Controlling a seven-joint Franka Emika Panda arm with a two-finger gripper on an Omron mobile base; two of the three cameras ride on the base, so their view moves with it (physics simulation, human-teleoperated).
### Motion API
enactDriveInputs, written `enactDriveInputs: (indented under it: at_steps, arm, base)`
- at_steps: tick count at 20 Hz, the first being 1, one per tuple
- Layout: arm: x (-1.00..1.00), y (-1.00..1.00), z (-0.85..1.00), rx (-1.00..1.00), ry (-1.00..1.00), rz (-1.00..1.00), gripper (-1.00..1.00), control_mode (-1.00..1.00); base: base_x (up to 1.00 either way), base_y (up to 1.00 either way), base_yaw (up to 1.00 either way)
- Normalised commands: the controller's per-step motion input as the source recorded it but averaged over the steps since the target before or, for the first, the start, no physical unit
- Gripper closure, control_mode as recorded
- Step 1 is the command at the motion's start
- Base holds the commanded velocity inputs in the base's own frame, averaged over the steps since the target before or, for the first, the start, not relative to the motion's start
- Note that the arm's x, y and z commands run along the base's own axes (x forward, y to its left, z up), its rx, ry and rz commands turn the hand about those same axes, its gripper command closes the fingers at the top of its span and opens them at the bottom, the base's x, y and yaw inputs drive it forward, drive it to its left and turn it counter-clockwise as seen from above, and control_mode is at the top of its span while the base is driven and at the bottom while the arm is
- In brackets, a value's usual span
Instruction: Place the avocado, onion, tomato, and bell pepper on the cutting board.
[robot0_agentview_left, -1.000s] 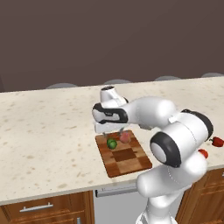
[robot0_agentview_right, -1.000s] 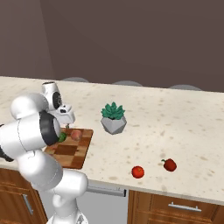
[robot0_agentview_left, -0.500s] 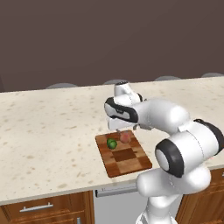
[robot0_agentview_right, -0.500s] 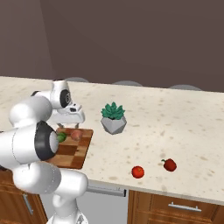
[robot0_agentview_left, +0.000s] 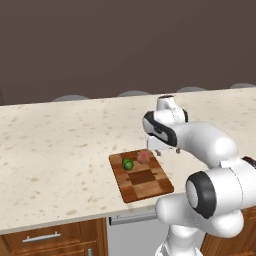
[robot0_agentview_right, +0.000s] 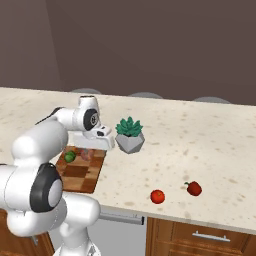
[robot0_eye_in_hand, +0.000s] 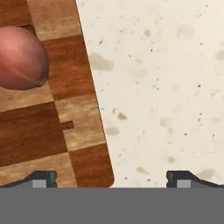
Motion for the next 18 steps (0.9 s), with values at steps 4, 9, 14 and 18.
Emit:
enactDriveInputs:
  at_steps: [4,9,14,18]
  arm:
    - [-0.37,-0.84,0.0,0.0,0.06,-0.21,-1.0,-1.0]
    - [-0.41,-0.79,0.0,0.0,0.07,-0.24,-1.0,-1.0]
    - [-0.29,-0.61,0.0,0.0,0.06,-0.32,-1.0,-1.0]
    - [-0.06,-0.64,0.0,0.0,0.05,-0.33,-1.0,-1.0]
  base:
    - [0.0,0.0,0.0]
    - [0.0,0.0,0.0]
    - [0.0,0.0,0.0]
    - [0.0,0.0,0.0]
